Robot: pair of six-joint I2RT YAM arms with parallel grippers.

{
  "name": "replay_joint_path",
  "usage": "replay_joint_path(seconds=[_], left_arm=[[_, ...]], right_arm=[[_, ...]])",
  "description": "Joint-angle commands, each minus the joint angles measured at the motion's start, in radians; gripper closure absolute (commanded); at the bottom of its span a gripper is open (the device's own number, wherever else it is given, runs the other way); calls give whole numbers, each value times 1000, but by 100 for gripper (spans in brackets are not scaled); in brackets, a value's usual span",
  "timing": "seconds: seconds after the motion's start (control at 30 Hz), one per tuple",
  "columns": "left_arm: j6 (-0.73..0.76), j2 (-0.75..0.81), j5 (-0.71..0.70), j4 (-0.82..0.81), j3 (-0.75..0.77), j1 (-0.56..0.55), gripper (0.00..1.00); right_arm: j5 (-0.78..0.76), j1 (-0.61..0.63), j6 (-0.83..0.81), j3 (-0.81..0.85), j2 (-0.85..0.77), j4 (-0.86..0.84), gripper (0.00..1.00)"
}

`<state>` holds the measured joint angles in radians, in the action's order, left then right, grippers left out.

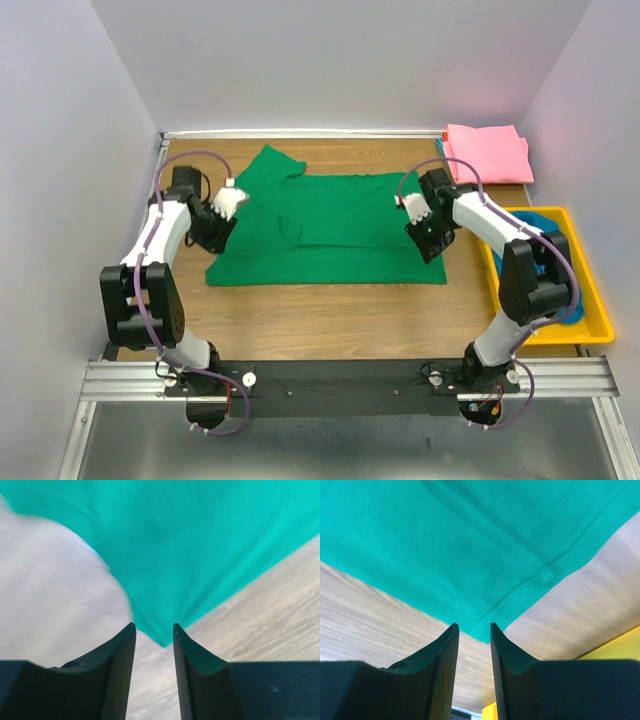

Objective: Fold and stack the t-shirts
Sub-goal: Fold the flattened tshirt in 1/3 of the way

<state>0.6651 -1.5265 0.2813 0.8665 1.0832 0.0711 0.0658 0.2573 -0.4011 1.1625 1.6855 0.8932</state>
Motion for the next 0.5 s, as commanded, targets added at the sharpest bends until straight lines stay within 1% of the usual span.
replay_joint_path(seconds=[0.0,0.07,0.1,0.13,0.17,0.2,0.23,0.27,0.3,0.33,0.37,0.4,0.43,0.47], left_arm=[[-15,-49,116,-10,195,6,53],[-21,-95,150,-23,282,6,47],[-30,-121,177,-43,326,6,46],[-59,-180,189,-52,421,6,46],[-70,-217,208,-55,472,6,46],[-108,-294,229,-66,577,6,45],[-108,-334,242,-67,630,6,44],[-140,-374,257,-72,683,6,44],[-162,-453,259,-80,784,6,43],[-203,-490,257,-86,832,7,43],[-220,-527,259,-90,877,6,42],[-238,-597,257,-101,959,7,42],[-258,-631,256,-107,995,6,42],[-289,-662,256,-115,1030,6,42]], right_arm=[[22,-12,11,145,52,-3,61],[37,-33,8,228,109,-7,55],[42,-44,7,267,134,-8,51],[57,-56,4,358,158,-8,48],[63,-67,2,403,184,-8,45],[72,-90,-4,499,245,-8,42],[81,-99,-5,500,272,-8,40],[86,-118,-7,594,337,-11,38],[92,-127,-8,638,365,-10,37],[104,-135,-7,732,403,-11,37],[106,-147,-7,773,434,-16,37],[112,-153,-8,816,498,-19,37],[112,-158,-7,862,531,-25,37],[118,-165,-4,943,563,-31,37]])
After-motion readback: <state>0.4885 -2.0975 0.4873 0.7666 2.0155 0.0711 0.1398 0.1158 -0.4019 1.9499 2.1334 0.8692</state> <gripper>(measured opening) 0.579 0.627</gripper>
